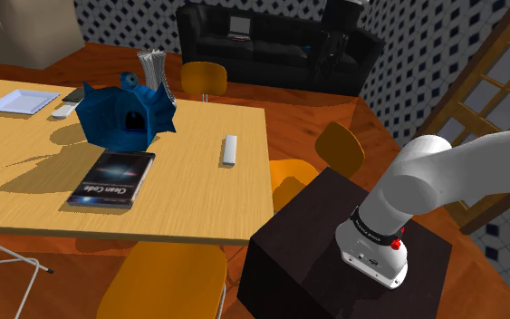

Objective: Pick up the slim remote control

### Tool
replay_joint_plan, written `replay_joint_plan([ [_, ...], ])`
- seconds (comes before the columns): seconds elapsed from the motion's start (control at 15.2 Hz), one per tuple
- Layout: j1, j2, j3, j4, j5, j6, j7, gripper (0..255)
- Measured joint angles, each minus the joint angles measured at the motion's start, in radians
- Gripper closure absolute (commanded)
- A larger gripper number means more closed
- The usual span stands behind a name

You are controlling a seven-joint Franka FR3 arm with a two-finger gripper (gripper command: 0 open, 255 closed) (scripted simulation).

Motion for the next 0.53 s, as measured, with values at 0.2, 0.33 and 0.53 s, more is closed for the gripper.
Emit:
replay_joint_plan([
  [0.2, -0.004, 0.027, 0.01, -0.018, 0.004, 0.045, 0.015, 0],
  [0.33, -0.01, 0.057, 0.023, -0.051, 0.009, 0.111, 0.037, 0],
  [0.53, -0.02, 0.118, 0.041, -0.081, 0.014, 0.207, 0.072, 0],
])
